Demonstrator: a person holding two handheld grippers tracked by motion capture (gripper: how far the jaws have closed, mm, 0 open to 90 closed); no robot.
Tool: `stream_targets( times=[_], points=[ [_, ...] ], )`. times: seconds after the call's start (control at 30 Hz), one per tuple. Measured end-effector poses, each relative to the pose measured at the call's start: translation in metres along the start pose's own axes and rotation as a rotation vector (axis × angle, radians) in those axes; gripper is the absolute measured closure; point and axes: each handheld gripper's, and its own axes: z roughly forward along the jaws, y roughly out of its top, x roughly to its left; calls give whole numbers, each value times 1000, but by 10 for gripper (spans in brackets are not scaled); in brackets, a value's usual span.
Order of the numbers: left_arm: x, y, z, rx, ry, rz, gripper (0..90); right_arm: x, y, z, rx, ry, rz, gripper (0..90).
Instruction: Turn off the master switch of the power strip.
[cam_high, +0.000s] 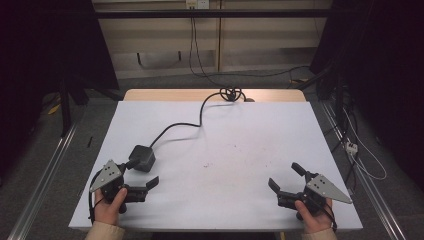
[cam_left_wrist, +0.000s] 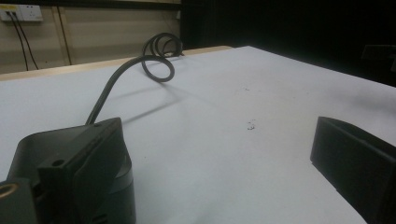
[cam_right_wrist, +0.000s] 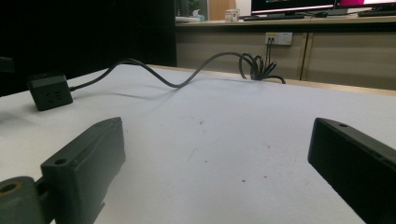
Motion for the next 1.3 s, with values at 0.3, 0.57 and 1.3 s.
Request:
stream_targets(
  times=[0.3, 0.57, 1.3],
  points=[
    [2, 2, -1, -5, 5, -6, 29, 1, 0, 0, 3, 10, -6, 34],
    [5, 4, -1, -11, 9, -7, 29, 1, 0, 1, 1, 9, -11, 34],
    [16, 13, -3, -21, 42, -22, 31, 0, 0, 0, 0, 7, -12, 30]
  ],
)
